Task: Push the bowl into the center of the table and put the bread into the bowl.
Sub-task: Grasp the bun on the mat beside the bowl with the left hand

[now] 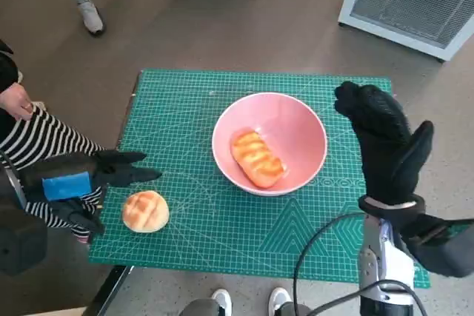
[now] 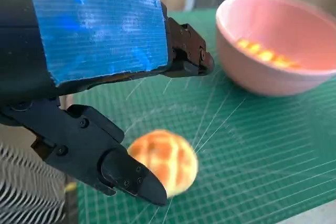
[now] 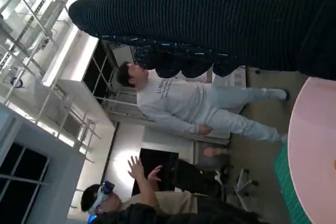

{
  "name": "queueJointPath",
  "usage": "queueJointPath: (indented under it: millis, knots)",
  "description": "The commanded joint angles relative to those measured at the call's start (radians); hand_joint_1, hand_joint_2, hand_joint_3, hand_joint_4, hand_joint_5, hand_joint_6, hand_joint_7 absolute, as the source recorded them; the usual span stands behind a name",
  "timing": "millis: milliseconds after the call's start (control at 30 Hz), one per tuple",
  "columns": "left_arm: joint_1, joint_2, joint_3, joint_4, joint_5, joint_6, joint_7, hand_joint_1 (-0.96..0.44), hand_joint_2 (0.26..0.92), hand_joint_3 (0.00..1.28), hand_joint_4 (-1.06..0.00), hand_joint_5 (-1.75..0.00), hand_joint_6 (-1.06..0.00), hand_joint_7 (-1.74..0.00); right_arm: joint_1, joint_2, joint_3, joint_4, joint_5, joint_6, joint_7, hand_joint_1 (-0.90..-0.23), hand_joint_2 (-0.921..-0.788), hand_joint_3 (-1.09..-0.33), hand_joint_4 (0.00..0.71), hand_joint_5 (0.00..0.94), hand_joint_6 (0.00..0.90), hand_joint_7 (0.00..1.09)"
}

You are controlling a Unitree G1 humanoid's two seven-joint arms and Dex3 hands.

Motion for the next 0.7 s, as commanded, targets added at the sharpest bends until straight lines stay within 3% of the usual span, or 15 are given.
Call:
queueJointPath:
  millis: [33,467,700]
  knots:
    - [0.010,-0.031,-0.030,0.010,0.056,0.016,0.029,-0.39,0.752,0.00,-0.19,0.00,-0.34,-0.04,0.009,-0.004,-0.001,0.005,0.005,0.021,0.010,-0.686,-0.921,-0.642,0.163,0.007,0.049,0.46]
    - [-0.038,-0.129,-0.124,0.169,0.203,-0.059,0.140,-0.32,0.731,0.00,-0.21,-0.01,-0.34,-0.02,0.021,-0.009,-0.009,-0.010,0.001,0.031,0.010,-0.684,-0.921,-0.645,0.162,0.005,0.043,0.46]
    - [-0.082,-0.183,-0.177,0.306,0.257,-0.133,0.194,-0.21,0.723,0.00,-0.27,-0.02,-0.37,-0.02,0.028,-0.012,-0.013,-0.018,0.000,0.034,0.009,-0.685,-0.921,-0.644,0.163,0.004,0.041,0.47]
